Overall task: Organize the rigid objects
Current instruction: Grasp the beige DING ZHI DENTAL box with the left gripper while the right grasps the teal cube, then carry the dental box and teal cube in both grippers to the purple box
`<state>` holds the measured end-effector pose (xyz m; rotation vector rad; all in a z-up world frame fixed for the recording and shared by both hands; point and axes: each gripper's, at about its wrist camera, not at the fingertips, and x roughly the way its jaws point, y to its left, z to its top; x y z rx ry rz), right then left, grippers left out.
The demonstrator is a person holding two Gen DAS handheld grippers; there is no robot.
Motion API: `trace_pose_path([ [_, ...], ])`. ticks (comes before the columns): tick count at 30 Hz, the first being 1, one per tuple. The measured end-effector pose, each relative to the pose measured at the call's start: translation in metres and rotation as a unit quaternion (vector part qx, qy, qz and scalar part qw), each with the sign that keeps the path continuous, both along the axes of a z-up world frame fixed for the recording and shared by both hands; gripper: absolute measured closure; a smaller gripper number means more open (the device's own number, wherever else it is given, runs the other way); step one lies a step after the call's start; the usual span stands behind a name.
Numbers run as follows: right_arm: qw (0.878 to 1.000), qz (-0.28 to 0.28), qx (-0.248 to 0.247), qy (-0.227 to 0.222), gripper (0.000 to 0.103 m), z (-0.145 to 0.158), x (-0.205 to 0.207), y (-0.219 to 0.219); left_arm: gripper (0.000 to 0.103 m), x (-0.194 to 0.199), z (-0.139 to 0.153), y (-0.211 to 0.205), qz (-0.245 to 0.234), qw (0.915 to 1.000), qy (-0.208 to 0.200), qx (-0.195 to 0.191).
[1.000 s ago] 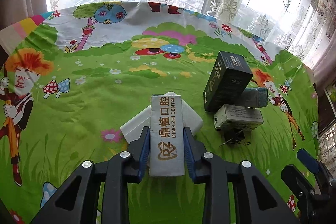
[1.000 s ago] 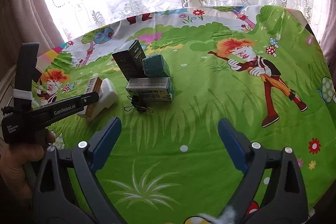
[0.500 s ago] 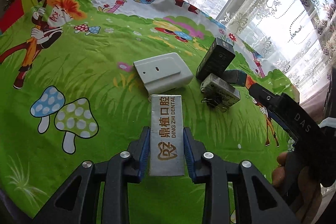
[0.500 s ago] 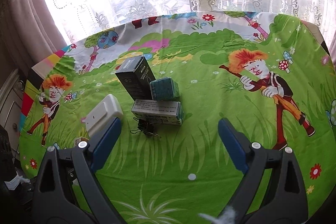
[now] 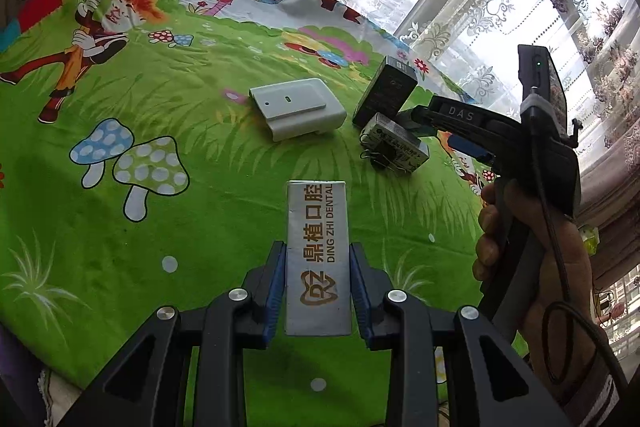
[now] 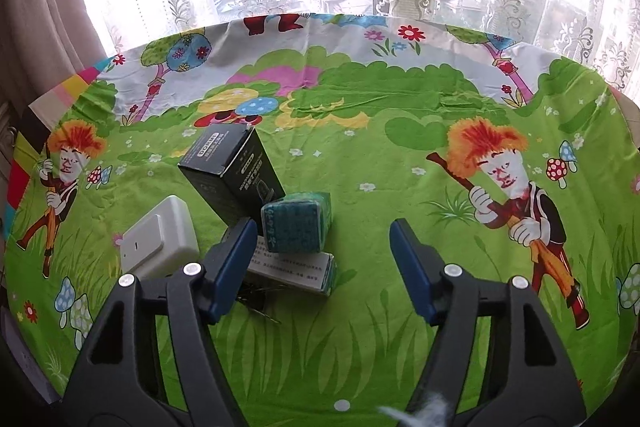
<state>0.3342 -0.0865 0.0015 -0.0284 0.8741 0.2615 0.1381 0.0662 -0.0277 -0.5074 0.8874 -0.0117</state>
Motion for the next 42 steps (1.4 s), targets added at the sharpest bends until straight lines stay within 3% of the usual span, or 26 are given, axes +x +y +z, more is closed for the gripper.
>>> trace_pose_path([
  [4,1.000,0.009,-0.009,0.002,0.042,-0.006,0.007,0.006,0.071,0.002,-0.002,-0.001,-0.002,1.0000,0.005,-0.001],
  [5,1.000,0.011,-0.008,0.006,0.047,-0.008,0.009,0.006,0.071,0.002,-0.003,-0.001,-0.002,1.0000,0.005,-0.001],
  [6,1.000,0.013,-0.006,0.010,0.063,-0.010,0.011,0.006,0.071,0.001,-0.003,-0.001,-0.002,1.0000,0.005,0.000],
  [7,1.000,0.014,-0.006,0.012,0.066,-0.011,0.011,0.006,0.071,0.001,-0.003,-0.001,-0.002,1.0000,0.005,0.000],
  [12,0.999,0.000,-0.016,-0.029,0.066,0.002,0.001,-0.001,0.071,0.001,-0.004,-0.001,-0.002,1.0000,0.007,-0.001],
  [19,0.997,-0.034,0.006,-0.069,0.066,0.036,-0.027,-0.024,0.071,-0.007,0.002,0.002,0.007,1.0000,-0.003,0.001],
  [30,0.996,-0.024,0.038,-0.072,0.066,0.061,-0.093,-0.026,0.071,-0.037,0.017,0.020,0.037,0.9992,-0.017,-0.003],
  [42,0.996,0.039,0.053,-0.066,0.066,0.074,-0.160,0.006,0.071,-0.083,0.027,0.050,0.086,0.9956,-0.028,-0.027],
])
